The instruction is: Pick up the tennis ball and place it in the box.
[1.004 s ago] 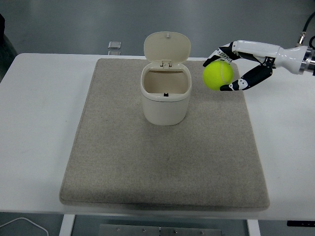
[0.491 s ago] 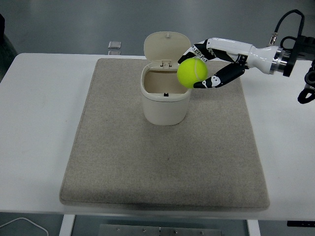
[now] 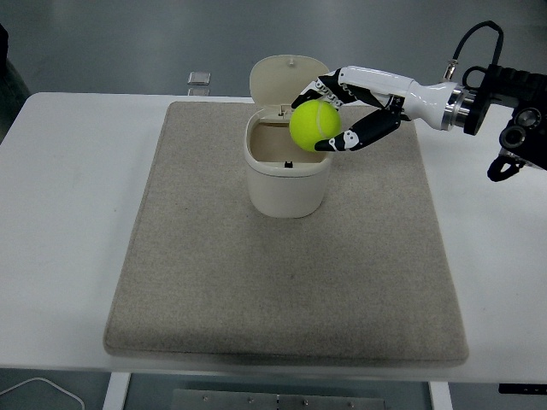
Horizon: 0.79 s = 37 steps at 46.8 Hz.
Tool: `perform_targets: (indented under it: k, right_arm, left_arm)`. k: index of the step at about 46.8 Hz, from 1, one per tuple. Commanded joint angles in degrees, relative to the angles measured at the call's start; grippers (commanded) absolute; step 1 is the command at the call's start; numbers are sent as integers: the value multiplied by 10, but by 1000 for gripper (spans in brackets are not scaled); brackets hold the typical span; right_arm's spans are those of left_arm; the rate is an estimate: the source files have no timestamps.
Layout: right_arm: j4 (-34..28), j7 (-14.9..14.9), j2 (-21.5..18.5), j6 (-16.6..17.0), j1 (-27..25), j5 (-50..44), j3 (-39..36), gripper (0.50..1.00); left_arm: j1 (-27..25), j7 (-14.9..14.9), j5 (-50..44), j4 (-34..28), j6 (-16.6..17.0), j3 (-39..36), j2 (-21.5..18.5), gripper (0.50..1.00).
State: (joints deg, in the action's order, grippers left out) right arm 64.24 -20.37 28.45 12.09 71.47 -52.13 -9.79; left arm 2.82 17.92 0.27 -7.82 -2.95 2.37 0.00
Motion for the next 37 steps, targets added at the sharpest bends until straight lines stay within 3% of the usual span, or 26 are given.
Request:
perform_targets:
  k: [1, 7, 15, 28, 37]
  right_arm:
    - [0, 8, -5, -12, 0, 0, 0, 611]
    - [1, 21, -8, -17, -1, 1, 0, 674]
    - [1, 34, -10, -23, -2, 0, 0, 719]
    - [2, 38, -13, -21, -2, 1, 0, 825]
    - [2, 38, -12, -15, -2, 18, 0, 856]
  left_arm:
    - [0, 0, 0, 0, 0, 0, 0, 992]
    - [0, -1, 0, 0, 0, 0, 0, 992]
    - [0, 0, 0, 0, 0, 0, 0, 992]
    - [0, 0, 0, 0, 1, 0, 0, 992]
    - [0, 0, 0, 0, 0, 0, 0, 992]
